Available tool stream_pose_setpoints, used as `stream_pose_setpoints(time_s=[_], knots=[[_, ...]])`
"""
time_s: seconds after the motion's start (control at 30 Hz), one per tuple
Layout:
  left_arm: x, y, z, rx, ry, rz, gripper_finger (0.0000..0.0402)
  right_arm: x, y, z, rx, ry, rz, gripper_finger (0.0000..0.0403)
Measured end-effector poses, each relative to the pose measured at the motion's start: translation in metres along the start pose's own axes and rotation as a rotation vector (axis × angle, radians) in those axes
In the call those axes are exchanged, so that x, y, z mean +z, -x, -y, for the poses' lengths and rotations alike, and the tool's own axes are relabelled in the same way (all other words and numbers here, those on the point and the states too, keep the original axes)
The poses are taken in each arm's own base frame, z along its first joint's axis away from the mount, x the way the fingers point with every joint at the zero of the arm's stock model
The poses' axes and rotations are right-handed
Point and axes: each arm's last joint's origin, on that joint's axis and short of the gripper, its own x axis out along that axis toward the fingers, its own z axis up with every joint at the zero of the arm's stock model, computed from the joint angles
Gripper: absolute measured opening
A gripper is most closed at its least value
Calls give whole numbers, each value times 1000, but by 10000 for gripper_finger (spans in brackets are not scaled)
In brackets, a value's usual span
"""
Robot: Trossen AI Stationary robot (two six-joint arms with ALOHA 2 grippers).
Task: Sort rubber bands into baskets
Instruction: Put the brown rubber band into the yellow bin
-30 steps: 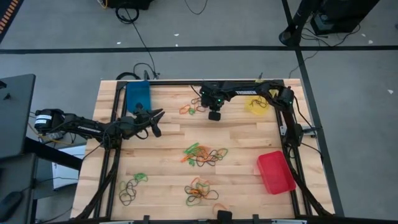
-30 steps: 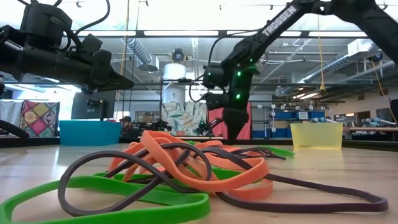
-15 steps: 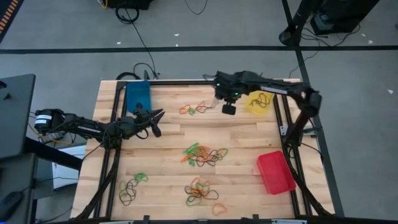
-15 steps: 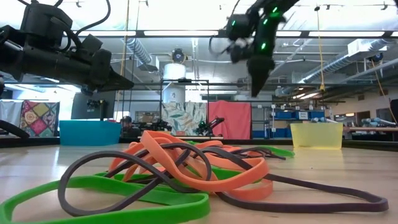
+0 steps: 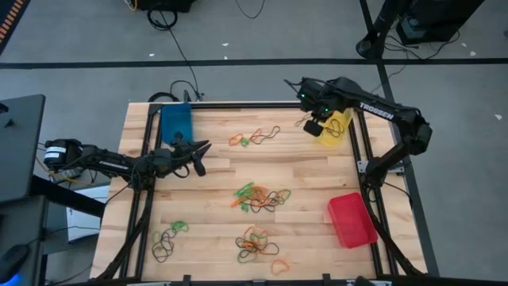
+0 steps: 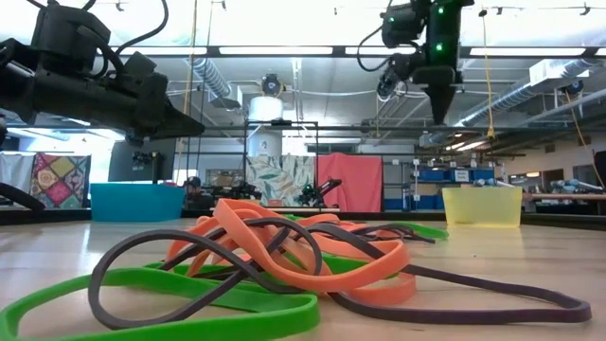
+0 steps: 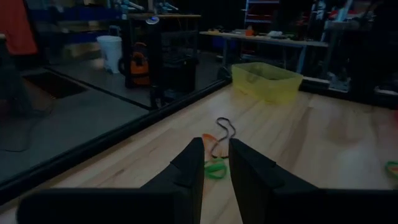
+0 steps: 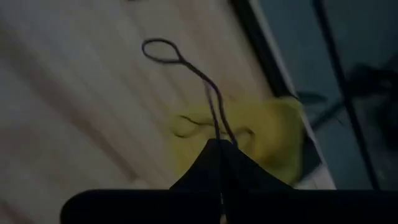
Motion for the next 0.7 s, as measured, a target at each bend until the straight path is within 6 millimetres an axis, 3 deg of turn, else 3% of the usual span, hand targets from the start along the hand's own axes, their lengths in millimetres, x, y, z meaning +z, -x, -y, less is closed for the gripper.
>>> stream_pose_setpoints(time_s=[0.47,0.7], knots=[[-3,0,1,-50,82,-30,78,-11,-9,29,-14,-107,-120,10],[-3,0,2,-71,67,-38,78,-24,-36,30,40,-119,-233,10]])
